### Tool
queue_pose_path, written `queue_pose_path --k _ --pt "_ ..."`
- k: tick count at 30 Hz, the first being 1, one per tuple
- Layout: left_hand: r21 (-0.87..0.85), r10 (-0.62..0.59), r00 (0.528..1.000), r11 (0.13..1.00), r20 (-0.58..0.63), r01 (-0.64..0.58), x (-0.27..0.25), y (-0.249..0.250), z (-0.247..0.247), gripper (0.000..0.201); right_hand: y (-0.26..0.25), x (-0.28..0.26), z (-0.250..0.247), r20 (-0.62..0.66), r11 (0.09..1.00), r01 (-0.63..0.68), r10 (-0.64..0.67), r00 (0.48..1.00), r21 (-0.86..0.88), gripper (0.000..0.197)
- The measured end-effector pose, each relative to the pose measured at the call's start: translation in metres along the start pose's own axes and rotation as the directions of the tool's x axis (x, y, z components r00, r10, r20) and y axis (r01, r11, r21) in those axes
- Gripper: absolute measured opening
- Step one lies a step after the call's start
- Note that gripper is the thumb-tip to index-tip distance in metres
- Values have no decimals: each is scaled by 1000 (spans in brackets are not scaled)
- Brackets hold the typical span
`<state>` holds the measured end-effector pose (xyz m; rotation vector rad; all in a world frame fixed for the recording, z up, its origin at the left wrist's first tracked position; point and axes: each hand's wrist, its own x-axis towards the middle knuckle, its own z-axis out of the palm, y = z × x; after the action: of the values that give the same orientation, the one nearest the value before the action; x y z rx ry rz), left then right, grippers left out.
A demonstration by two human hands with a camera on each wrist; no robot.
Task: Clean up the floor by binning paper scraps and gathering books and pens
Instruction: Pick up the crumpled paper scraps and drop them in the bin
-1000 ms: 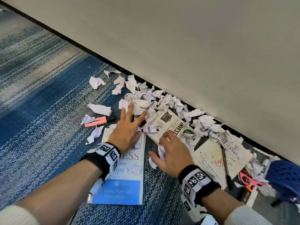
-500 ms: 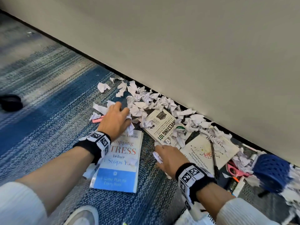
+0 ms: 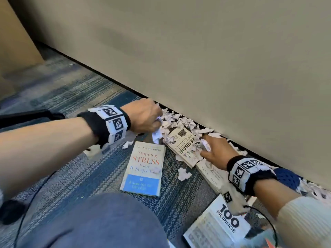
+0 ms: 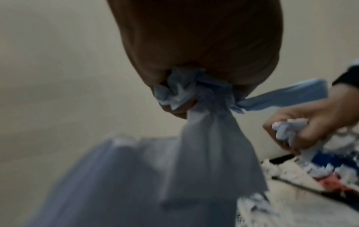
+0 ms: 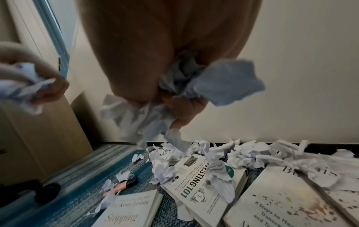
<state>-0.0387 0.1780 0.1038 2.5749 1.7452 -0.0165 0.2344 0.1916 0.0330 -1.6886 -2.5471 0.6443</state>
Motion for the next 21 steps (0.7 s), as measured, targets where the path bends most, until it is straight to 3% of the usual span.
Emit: queue_pose_path --k 4,7,10,13,16,18,21 --pt "-93 89 989 991 -119 -100 38 32 -7 30 0 -10 6 -125 993 -105 111 986 51 20" --pt "-119 177 972 973 -157 -196 63 62 15 31 1 -21 14 -187 965 -241 257 948 108 32" --pt "-146 309 943 935 -121 -325 75 101 37 31 3 -59 20 -274 902 -387 428 861 192 34" --pt "-169 474 871 855 -132 -491 71 161 40 25 1 -126 18 -343 816 -512 578 741 268 26" --pt "-252 670 719 675 -184 -693 47 249 22 20 -10 -221 7 -404 697 -658 710 577 285 16" --pt "-289 755 616 552 -227 -782 19 297 9 19 -23 -277 5 -416 654 -694 745 521 301 17" --pt "-277 883 389 318 -261 -907 -43 372 -5 19 -56 -369 13 -424 538 -767 821 382 350 17"
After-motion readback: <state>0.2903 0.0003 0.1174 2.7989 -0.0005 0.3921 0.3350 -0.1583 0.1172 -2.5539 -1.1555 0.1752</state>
